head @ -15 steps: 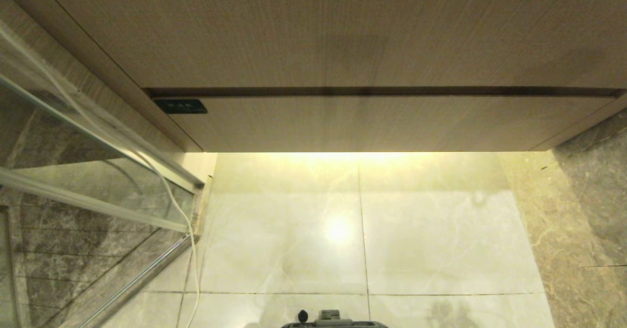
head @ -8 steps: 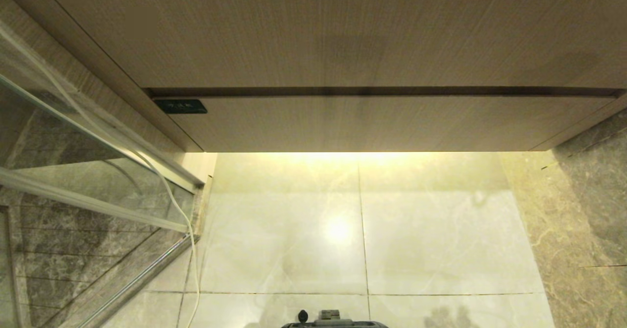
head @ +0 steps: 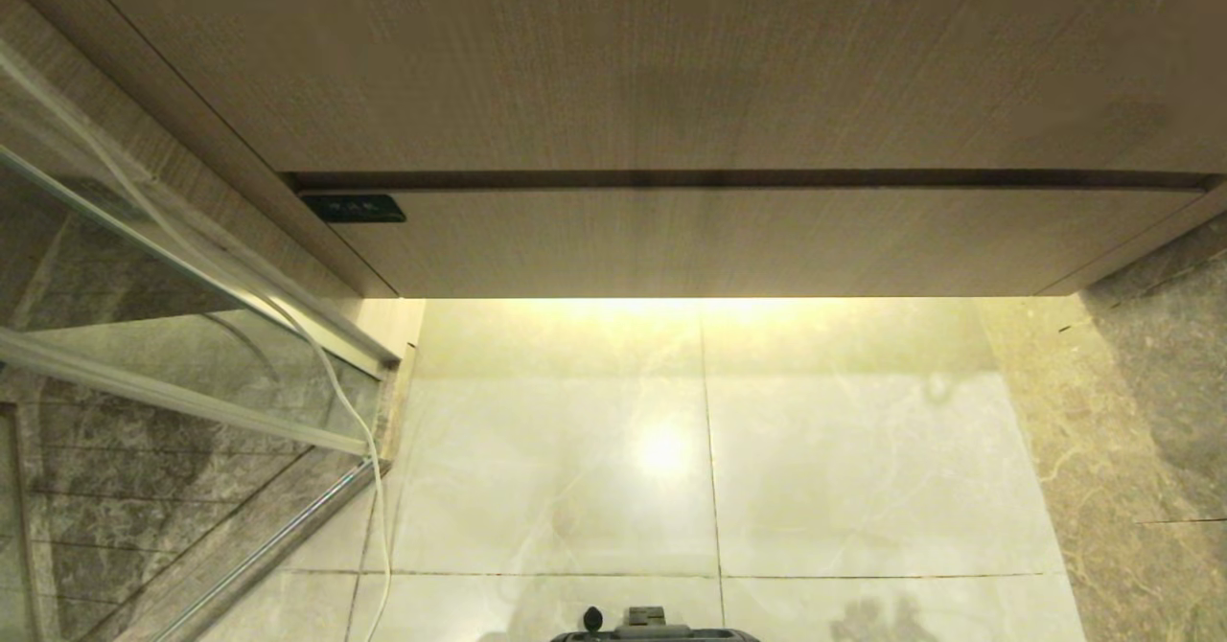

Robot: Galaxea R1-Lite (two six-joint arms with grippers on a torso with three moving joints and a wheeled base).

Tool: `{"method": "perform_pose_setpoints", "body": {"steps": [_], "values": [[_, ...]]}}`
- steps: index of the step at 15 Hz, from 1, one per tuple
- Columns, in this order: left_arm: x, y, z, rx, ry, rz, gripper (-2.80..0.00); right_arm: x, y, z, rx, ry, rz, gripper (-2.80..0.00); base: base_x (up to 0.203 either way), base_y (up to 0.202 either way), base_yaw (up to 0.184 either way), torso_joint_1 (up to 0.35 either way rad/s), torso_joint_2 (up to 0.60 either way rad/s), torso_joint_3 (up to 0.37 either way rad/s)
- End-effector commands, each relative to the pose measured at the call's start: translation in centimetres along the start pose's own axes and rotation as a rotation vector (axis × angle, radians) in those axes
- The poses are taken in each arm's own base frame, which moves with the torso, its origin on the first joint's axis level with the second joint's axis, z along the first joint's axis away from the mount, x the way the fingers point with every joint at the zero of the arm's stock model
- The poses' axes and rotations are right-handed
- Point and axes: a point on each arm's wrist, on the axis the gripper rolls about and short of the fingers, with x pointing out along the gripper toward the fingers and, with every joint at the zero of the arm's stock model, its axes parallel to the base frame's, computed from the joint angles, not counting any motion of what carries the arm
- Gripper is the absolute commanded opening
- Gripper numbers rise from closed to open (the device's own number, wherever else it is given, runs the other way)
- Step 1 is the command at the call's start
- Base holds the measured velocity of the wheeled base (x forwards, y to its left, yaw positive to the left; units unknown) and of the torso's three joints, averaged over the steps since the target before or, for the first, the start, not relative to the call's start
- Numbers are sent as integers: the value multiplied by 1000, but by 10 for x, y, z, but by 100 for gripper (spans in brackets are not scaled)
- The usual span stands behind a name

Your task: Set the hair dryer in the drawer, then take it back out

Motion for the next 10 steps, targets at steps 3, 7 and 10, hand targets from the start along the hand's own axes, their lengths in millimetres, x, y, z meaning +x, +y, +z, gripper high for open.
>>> {"method": "perform_pose_setpoints", "body": {"steps": [3,7,10], "values": [[0,0,0,0,-1,0,-280,8,1,-3,12,30,25,-280,0,0,0,0,0,0],[0,0,0,0,0,1,-280,19,5,-12,88,77,63,-280,0,0,0,0,0,0],[0,0,0,0,-1,-1,-280,41,9,-23,138,59,79,-280,0,0,0,0,0,0]]}}
